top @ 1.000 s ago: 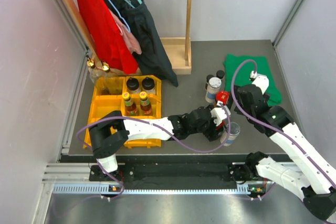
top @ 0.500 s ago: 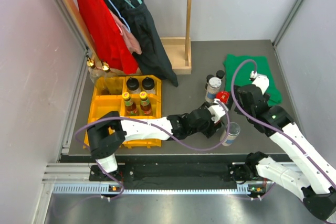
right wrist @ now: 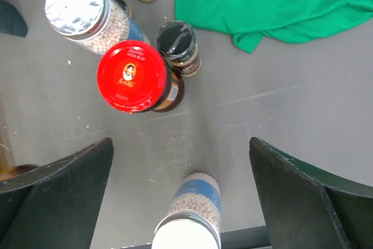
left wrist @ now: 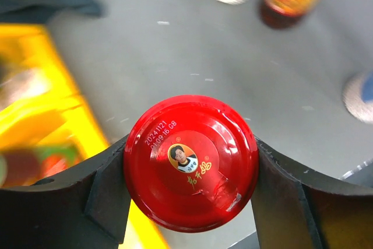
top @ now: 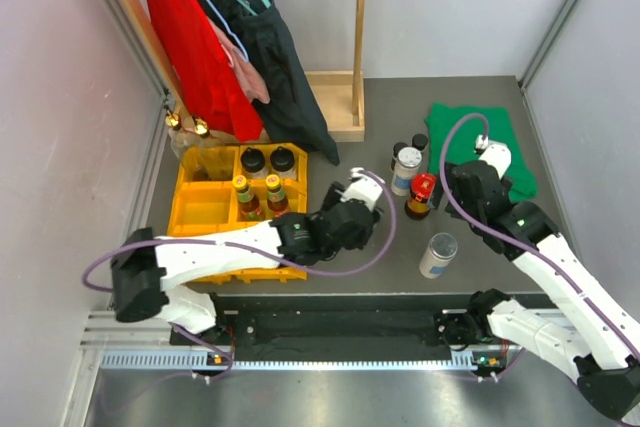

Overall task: Organize the condiment bottles
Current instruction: Pick up the bottle from the center of the board, then place the bottle in the storage box.

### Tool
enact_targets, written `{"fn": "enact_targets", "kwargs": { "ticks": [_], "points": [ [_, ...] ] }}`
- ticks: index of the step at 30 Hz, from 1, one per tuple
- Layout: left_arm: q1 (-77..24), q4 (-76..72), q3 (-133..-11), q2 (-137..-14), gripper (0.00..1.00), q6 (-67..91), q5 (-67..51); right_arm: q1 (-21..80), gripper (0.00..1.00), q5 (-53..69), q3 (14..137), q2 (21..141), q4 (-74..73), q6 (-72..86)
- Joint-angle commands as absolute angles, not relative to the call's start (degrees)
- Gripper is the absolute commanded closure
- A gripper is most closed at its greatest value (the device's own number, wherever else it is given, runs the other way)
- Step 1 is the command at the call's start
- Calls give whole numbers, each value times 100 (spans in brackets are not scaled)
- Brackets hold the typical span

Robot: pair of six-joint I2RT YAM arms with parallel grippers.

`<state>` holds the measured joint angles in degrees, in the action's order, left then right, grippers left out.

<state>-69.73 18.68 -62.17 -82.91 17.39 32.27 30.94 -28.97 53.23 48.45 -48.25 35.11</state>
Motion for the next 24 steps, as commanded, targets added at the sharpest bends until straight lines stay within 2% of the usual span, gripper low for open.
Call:
{"fn": "enact_targets", "kwargs": {
  "ticks": [1, 12, 24],
  "points": [
    [-6952, 2223, -6083, -7393, 100, 2679, 4630, 3041, 1, -2769, 5388, 4878, -4570, 3489],
    [-6952, 4288, -5827, -6277, 100, 4840, 6213, 3050, 1, -2584, 5405, 5106, -4439, 3498],
    [-6952, 6942, -5625, -5994, 100, 7785, 6881, 3041, 1, -2549, 5396, 5440, -4298, 3507]
  ]
}}
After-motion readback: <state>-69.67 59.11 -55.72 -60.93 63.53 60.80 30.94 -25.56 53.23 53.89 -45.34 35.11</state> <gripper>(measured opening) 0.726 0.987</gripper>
